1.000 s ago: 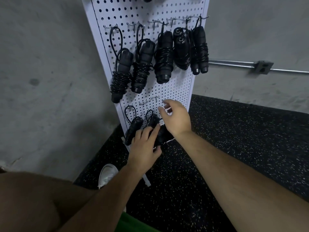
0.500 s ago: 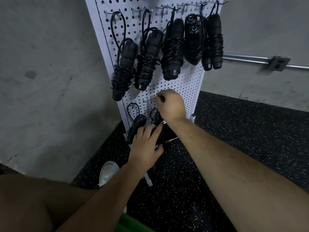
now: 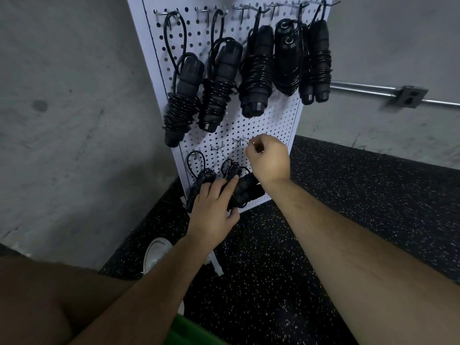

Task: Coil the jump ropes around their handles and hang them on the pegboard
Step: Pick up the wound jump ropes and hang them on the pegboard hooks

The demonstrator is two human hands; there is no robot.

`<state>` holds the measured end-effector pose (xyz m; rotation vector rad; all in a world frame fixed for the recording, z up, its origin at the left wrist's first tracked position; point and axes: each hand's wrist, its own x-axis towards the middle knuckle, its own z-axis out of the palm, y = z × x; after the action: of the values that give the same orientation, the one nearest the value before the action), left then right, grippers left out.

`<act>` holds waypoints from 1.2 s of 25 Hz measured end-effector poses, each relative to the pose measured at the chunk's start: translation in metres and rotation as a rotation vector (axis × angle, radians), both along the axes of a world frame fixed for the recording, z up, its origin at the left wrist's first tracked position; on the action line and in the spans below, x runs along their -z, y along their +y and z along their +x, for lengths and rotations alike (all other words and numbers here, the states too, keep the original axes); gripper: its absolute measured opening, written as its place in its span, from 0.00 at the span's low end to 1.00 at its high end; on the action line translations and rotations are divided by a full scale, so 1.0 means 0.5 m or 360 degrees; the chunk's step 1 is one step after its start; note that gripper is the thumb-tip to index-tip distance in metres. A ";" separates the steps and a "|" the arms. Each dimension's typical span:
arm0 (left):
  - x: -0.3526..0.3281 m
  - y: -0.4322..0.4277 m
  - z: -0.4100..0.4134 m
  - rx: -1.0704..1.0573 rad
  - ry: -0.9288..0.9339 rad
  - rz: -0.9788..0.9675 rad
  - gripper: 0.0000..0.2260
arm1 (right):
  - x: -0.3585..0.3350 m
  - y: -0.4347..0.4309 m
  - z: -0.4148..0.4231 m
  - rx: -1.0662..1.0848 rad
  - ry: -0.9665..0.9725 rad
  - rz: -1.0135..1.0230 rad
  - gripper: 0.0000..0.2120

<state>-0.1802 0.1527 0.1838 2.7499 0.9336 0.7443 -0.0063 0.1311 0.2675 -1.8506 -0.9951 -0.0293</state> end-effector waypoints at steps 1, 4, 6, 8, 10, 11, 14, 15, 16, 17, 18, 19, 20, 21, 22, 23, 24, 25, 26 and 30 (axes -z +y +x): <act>0.000 0.000 0.001 0.0000 -0.0001 0.0000 0.34 | -0.001 0.000 0.000 -0.0002 -0.0008 -0.0004 0.07; 0.001 -0.001 0.001 0.0006 -0.0003 -0.0002 0.34 | -0.001 -0.001 -0.001 -0.0006 -0.0010 -0.0008 0.08; 0.002 -0.003 0.000 0.0007 -0.0011 -0.0003 0.34 | 0.000 0.000 -0.001 -0.0009 -0.0017 -0.0004 0.08; 0.004 -0.003 -0.001 0.0007 -0.0025 0.0004 0.34 | 0.000 0.001 0.002 0.0023 -0.0013 0.0020 0.09; 0.006 -0.004 0.000 0.0010 -0.0029 0.0007 0.34 | -0.001 0.001 0.008 0.0045 0.0002 0.0038 0.09; 0.006 -0.004 0.001 0.0011 -0.0025 0.0007 0.34 | -0.002 0.000 0.012 0.0045 0.0021 0.0037 0.09; 0.006 -0.001 0.004 0.0012 -0.0020 0.0014 0.34 | -0.004 -0.004 0.021 0.0027 0.0067 0.0034 0.09; 0.006 0.001 0.006 0.0011 -0.0027 0.0018 0.33 | -0.003 -0.006 0.021 0.0020 0.0061 0.0029 0.09; 0.005 0.002 0.008 0.0009 -0.0032 0.0017 0.33 | -0.001 -0.010 0.020 0.0010 0.0057 0.0025 0.09; 0.003 0.002 0.009 0.0007 -0.0030 0.0013 0.33 | 0.001 -0.013 0.018 0.0002 0.0053 0.0021 0.09; 0.001 0.000 0.011 0.0005 -0.0023 0.0010 0.33 | 0.004 -0.016 0.016 -0.0006 0.0044 0.0011 0.09; -0.001 -0.002 0.012 0.0004 -0.0016 0.0009 0.33 | 0.007 -0.019 0.016 -0.0011 0.0027 -0.0003 0.10; -0.004 -0.004 0.013 0.0005 -0.0013 0.0009 0.33 | 0.007 -0.020 0.018 -0.0017 0.0009 -0.0016 0.10; -0.005 -0.007 0.014 0.0010 -0.0016 0.0006 0.33 | 0.006 -0.022 0.020 -0.0028 -0.0007 -0.0026 0.10; -0.005 -0.010 0.013 0.0016 -0.0021 0.0002 0.33 | 0.004 -0.023 0.024 -0.0043 -0.0019 -0.0030 0.10; -0.005 -0.013 0.012 0.0025 -0.0023 0.0000 0.33 | 0.000 -0.023 0.028 -0.0051 -0.0015 -0.0031 0.10; -0.005 -0.016 0.010 0.0033 -0.0024 0.0001 0.33 | -0.004 -0.022 0.031 -0.0050 0.0011 -0.0029 0.09; -0.006 -0.018 0.008 0.0039 -0.0025 0.0001 0.33 | -0.010 -0.020 0.035 -0.0041 0.0051 -0.0030 0.09; -0.006 -0.018 0.006 0.0041 -0.0021 0.0000 0.33 | -0.014 -0.018 0.038 -0.0030 0.0095 -0.0032 0.09; -0.011 -0.013 0.002 0.0034 0.0026 -0.0006 0.33 | -0.015 -0.013 0.046 0.0005 0.0220 -0.0055 0.08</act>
<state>-0.1793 0.1461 0.1895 2.7622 0.9059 0.7166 0.0166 0.1244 0.2751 -1.8589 -0.9014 0.1131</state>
